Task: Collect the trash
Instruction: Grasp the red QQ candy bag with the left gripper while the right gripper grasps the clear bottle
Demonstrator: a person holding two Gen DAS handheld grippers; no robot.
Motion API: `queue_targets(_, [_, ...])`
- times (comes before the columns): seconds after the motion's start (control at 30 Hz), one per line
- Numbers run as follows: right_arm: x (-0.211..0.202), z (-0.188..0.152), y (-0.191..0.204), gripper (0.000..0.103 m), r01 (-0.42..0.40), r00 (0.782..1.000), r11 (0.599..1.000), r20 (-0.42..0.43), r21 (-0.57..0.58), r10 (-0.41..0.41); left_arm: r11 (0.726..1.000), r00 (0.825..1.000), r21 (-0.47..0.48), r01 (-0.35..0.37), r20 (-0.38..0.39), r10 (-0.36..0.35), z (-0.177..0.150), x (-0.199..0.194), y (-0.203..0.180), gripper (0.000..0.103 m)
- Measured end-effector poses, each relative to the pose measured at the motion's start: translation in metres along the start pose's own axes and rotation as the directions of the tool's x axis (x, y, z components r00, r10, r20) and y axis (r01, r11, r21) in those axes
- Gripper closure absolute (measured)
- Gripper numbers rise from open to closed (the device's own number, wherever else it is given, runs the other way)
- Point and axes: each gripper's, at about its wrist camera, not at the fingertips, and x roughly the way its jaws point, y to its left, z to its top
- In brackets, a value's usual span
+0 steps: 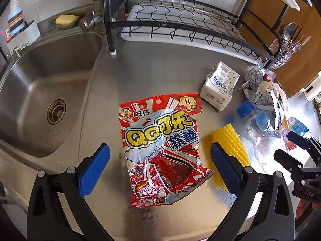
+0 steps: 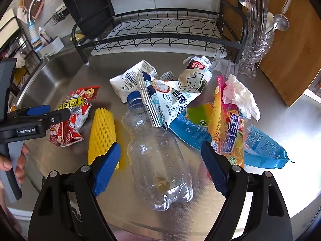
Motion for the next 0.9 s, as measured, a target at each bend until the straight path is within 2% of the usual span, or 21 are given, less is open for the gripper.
queue_targets(0.1, [0.009, -0.002, 0.001, 0.021, 0.001, 1.0, 1.0, -0.031, -0.009, -0.002, 1.0, 1.0, 0.015, -0.012, -0.021, 0.013, -0.003, 0.01, -0.003, 0.008])
queue_targets(0.17, [0.015, -0.005, 0.001, 0.021, -0.001, 0.999, 1.0, -0.047, -0.004, 0.0, 1.0, 0.999, 0.018, -0.006, -0.033, 0.007, -0.004, 0.015, -0.003, 0.012])
queue_targets(0.23, [0.019, -0.008, 0.001, 0.027, -0.01, 0.998, 1.0, -0.059, 0.001, 0.01, 1.0, 0.999, 0.024, 0.005, -0.051, -0.004, -0.006, 0.019, -0.005, 0.022])
queue_targets(0.37, [0.02, -0.013, 0.001, 0.035, -0.026, 0.997, 1.0, -0.066, 0.014, 0.027, 0.999, 0.997, 0.041, 0.012, -0.072, -0.009, -0.009, 0.026, -0.006, 0.028])
queue_targets(0.47, [0.019, -0.013, 0.001, 0.037, -0.034, 0.997, 0.999, -0.064, 0.021, 0.035, 0.999, 0.998, 0.046, 0.018, -0.061, -0.015, -0.01, 0.022, -0.005, 0.038])
queue_targets(0.63, [0.016, -0.013, 0.006, 0.039, -0.023, 0.999, 1.0, -0.049, 0.005, 0.024, 0.999, 0.999, 0.028, 0.028, -0.029, -0.027, -0.007, 0.009, -0.002, 0.075])
queue_targets(0.67, [0.015, -0.013, 0.008, 0.039, -0.024, 0.999, 1.0, -0.045, 0.004, 0.024, 0.999, 0.999, 0.028, 0.026, -0.03, -0.025, -0.007, 0.008, -0.002, 0.077])
queue_targets(0.8, [0.008, -0.012, 0.012, 0.04, -0.023, 0.999, 1.0, -0.023, 0.006, 0.024, 0.999, 0.999, 0.04, 0.029, -0.016, -0.028, -0.009, 0.002, -0.001, 0.094])
queue_targets(0.9, [-0.002, -0.011, 0.012, 0.04, -0.029, 1.0, 0.999, 0.008, 0.014, 0.029, 0.998, 0.999, 0.045, 0.033, -0.018, -0.032, -0.012, 0.001, -0.002, 0.095])
